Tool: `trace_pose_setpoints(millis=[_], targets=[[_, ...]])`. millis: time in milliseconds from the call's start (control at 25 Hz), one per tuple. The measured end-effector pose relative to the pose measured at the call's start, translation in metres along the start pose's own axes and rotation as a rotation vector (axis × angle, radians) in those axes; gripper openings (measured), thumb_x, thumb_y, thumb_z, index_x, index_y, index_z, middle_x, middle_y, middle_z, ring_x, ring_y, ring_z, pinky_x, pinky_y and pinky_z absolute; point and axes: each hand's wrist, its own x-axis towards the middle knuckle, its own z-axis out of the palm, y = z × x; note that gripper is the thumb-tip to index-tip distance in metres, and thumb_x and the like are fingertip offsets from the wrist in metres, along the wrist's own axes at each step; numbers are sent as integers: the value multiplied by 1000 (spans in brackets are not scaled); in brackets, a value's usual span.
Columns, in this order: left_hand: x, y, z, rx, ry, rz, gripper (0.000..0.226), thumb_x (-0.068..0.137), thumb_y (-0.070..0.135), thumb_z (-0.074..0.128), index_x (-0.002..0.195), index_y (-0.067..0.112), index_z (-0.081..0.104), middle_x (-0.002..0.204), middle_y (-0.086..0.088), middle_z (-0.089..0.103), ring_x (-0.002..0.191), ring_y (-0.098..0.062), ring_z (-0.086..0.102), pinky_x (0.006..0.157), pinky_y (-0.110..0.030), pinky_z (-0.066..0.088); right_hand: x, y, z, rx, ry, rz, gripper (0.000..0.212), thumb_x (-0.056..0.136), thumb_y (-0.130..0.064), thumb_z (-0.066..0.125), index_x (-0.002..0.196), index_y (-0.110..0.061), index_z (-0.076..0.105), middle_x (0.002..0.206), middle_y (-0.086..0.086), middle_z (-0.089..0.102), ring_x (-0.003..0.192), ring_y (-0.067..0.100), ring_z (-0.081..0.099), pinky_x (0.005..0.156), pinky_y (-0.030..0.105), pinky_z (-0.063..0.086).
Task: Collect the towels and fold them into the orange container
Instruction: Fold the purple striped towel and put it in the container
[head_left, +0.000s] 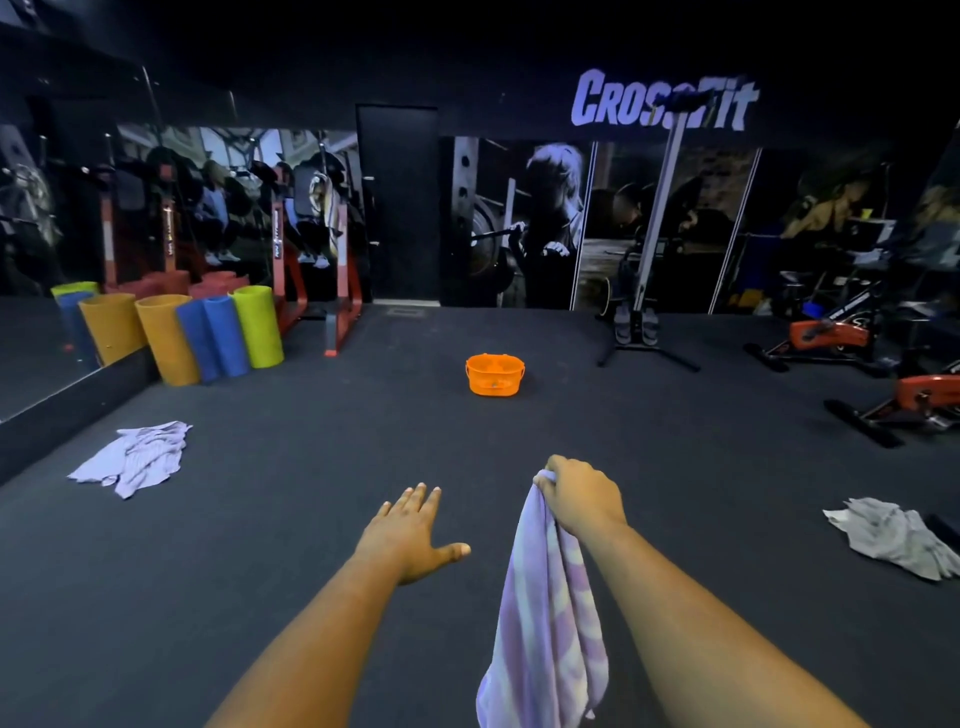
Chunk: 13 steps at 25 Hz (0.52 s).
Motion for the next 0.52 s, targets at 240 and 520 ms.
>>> trace_pose_setpoints(millis=[240, 520], targets=[[179, -24, -51, 14, -3, 46, 106, 88, 84, 37, 163, 23, -7, 171, -2, -7, 158, -18, -4, 129, -42, 4, 168, 8, 11, -4, 7, 54, 24, 105, -40, 42, 103, -22, 57, 96, -1, 66, 80, 23, 62, 64, 33, 46], [384, -21, -73, -4, 8, 35, 105, 88, 82, 39, 163, 23, -5, 171, -3, -5, 158, -19, -2, 128, -42, 5, 369, 46, 46, 36, 14, 28, 23, 104, -41, 43, 105, -23, 58, 99, 1, 67, 84, 26, 63, 66, 35, 48]])
